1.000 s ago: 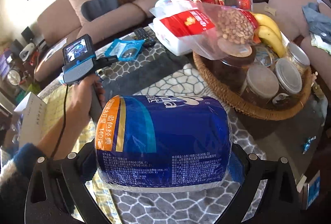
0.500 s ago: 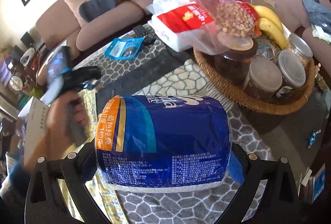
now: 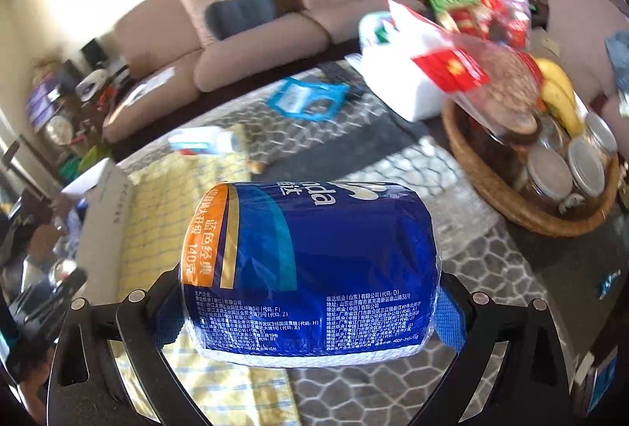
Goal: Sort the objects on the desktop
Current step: 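Lower the blue jar into the box with the left while the right carries the Vinda pack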
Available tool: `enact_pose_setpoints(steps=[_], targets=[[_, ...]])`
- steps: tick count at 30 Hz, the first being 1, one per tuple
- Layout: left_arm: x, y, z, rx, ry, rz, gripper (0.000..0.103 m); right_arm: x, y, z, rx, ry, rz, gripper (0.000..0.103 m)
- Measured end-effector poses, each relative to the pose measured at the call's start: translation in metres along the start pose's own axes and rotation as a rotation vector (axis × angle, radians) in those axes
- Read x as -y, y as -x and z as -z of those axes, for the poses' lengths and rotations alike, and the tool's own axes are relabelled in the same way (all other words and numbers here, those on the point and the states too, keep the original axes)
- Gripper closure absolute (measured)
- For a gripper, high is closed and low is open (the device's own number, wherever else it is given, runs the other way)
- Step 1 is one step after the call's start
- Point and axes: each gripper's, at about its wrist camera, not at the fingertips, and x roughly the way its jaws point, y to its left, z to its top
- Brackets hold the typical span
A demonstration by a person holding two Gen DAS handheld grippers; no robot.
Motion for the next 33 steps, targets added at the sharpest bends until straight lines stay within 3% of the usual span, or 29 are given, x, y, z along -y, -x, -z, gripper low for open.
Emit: enact_pose_setpoints(steps=[4, 8, 11, 15, 25, 30, 33], targets=[[-0.053, 0.023, 0.008, 0.037, 0.089, -0.033, 0.055, -0.031, -0.001, 0.008, -0.016, 0.009, -0.008, 0.003], [-0.087, 0.038, 0.015, 0.086, 0.113, -0.072, 0.055, -0.069, -0.006, 0.013, -0.05, 0.031, -0.052, 0.003], [-0.112, 0.041, 0.019, 0.131, 0.147, -0.108, 0.055, -0.106, -0.001, 0.012, -0.031, 0.085, -0.116, 0.003], [-0.133, 0.036, 0.022, 0.154, 0.142, -0.131, 0.055, -0.142, 0.008, 0.019, 0.006, 0.167, -0.115, 0.003], [-0.175, 0.016, 0.03, 0.123, 0.215, -0.103, 0.056, -0.181, 0.004, 0.028, -0.01, 0.202, -0.093, 0.003], [-0.195, 0.011, 0.035, 0.077, 0.302, 0.019, 0.056, -0.206, -0.002, 0.036, -0.022, 0.264, -0.107, 0.003], [-0.206, 0.012, 0.035, 0.078, 0.336, 0.031, 0.056, -0.215, -0.004, 0.041, -0.03, 0.285, -0.119, 0.003]])
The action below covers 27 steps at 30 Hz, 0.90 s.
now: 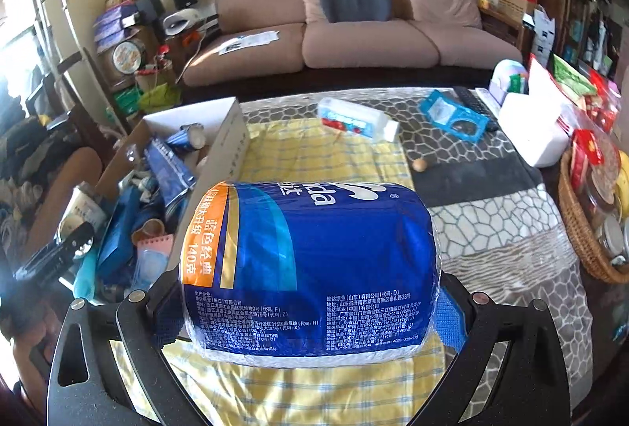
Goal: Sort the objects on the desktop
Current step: 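Lower the blue jar into the box with the left while the right carries the Vinda pack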
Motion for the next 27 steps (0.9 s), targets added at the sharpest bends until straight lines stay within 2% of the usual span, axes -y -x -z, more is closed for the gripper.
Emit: enact_pose_setpoints(steps=[6, 8, 10, 13, 18, 22, 24, 26, 27], targets=[[-0.026, -0.011, -0.003, -0.049, 0.063, -0.019, 0.056, -0.006, 0.001, 0.003, -0.002, 0.012, -0.006, 0.003], [-0.028, -0.022, 0.001, -0.103, 0.059, -0.012, 0.056, -0.006, 0.0, 0.003, -0.006, 0.01, -0.001, 0.003], [-0.024, -0.03, 0.005, -0.133, 0.048, 0.051, 0.057, -0.004, -0.001, 0.003, -0.011, 0.006, 0.002, 0.003], [-0.011, -0.034, 0.007, -0.138, 0.025, 0.113, 0.057, -0.002, -0.001, 0.002, -0.013, -0.002, 0.003, 0.003], [0.023, -0.047, 0.009, -0.18, -0.046, 0.183, 0.057, -0.002, -0.001, 0.002, -0.013, 0.0, -0.002, 0.003], [0.044, -0.055, 0.015, -0.216, -0.095, 0.127, 0.057, 0.0, -0.001, 0.002, -0.019, 0.004, -0.001, 0.003], [0.047, -0.051, 0.016, -0.209, -0.111, 0.11, 0.058, 0.003, -0.001, 0.003, -0.019, 0.0, 0.002, 0.003], [0.045, -0.042, 0.014, -0.19, -0.105, 0.107, 0.053, 0.005, -0.002, 0.003, -0.022, -0.005, 0.005, 0.003], [0.043, -0.036, 0.011, -0.178, -0.097, 0.109, 0.04, 0.006, -0.002, 0.003, -0.02, -0.008, 0.006, 0.003]])
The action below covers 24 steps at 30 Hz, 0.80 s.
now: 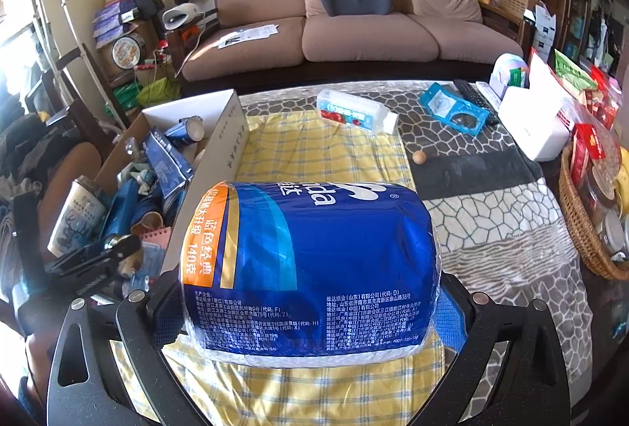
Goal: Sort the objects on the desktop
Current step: 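Lower the blue jar into the box with the left while the right carries the Vinda pack, then lower the Vinda pack into the box and open the right gripper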
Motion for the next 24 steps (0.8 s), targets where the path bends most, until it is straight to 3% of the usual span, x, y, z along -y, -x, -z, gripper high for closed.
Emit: enact_pose_setpoints(steps=[1, 3, 8, 14, 20, 24], targets=[[-0.004, 0.009, -0.001, 0.023, 0.012, 0.003, 0.026, 0.0, 0.0, 0.0, 0.0, -0.001, -0.001, 0.003], [-0.013, 0.026, -0.004, 0.082, 0.042, 0.012, 0.018, 0.0, -0.001, 0.0, -0.003, -0.003, -0.005, 0.003], [-0.043, 0.048, -0.011, 0.156, 0.104, -0.048, 0.018, -0.007, -0.007, 0.001, -0.016, -0.019, -0.075, 0.003], [-0.071, 0.049, -0.018, 0.165, 0.157, -0.108, 0.019, -0.037, -0.027, 0.004, -0.063, -0.009, -0.187, 0.003], [-0.095, 0.053, -0.021, 0.144, 0.215, -0.07, 0.019, -0.078, -0.047, -0.01, -0.098, 0.033, -0.234, 0.003], [-0.108, 0.058, -0.023, 0.147, 0.24, -0.074, 0.018, -0.115, -0.055, -0.048, -0.077, 0.08, -0.228, 0.003]])
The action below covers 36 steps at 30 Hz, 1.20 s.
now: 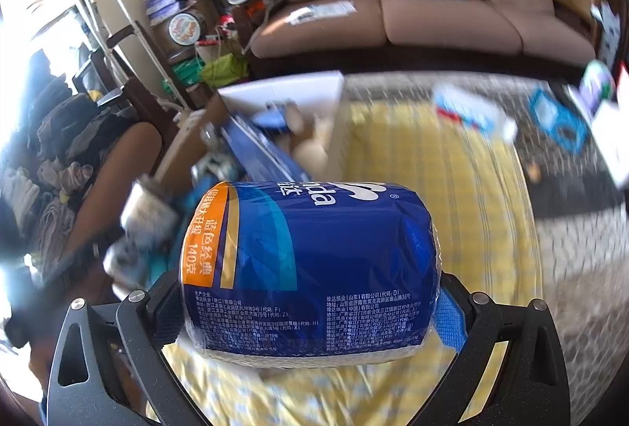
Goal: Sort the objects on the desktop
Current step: 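Lower the Vinda pack into the box and open the right gripper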
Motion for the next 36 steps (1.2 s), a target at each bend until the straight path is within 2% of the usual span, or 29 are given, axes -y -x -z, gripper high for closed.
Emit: enact_pose_setpoints(steps=[5, 8, 11, 13, 16, 20, 23, 29, 31, 33, 36], targets=[[-0.027, 0.001, -0.003, -0.011, 0.114, 0.022, 0.018, -0.047, -0.028, -0.067, 0.045, 0.058, -0.006, 0.003], [-0.034, 0.002, -0.006, -0.005, 0.121, 0.0, 0.018, -0.072, -0.057, -0.103, 0.05, 0.079, -0.005, 0.003], [-0.039, 0.004, -0.008, 0.002, 0.128, -0.003, 0.018, -0.085, -0.088, -0.123, 0.032, 0.085, 0.014, 0.003], [-0.043, 0.003, -0.009, -0.013, 0.153, 0.03, 0.018, -0.092, -0.113, -0.13, 0.005, 0.089, 0.045, 0.003], [-0.048, 0.0, -0.011, -0.035, 0.195, 0.067, 0.018, -0.097, -0.148, -0.124, -0.039, 0.114, 0.088, 0.003], [-0.044, -0.003, -0.012, -0.05, 0.174, 0.073, 0.018, -0.076, -0.21, -0.094, -0.155, 0.084, 0.15, 0.002], [-0.041, -0.001, -0.011, -0.043, 0.153, 0.069, 0.018, -0.057, -0.225, -0.08, -0.147, 0.043, 0.124, 0.001], [-0.037, 0.0, -0.012, -0.032, 0.137, 0.052, 0.018, -0.049, -0.218, -0.074, -0.162, 0.075, 0.116, 0.001], [-0.036, -0.002, -0.011, -0.037, 0.136, 0.053, 0.018, -0.05, -0.207, -0.074, -0.169, 0.107, 0.112, 0.001], [-0.033, -0.004, -0.009, -0.043, 0.128, 0.047, 0.018, -0.051, -0.197, -0.074, -0.213, 0.16, 0.093, 0.001], [-0.028, -0.007, -0.007, -0.048, 0.112, 0.041, 0.018, -0.047, -0.17, -0.064, -0.218, 0.243, 0.084, 0.001]])
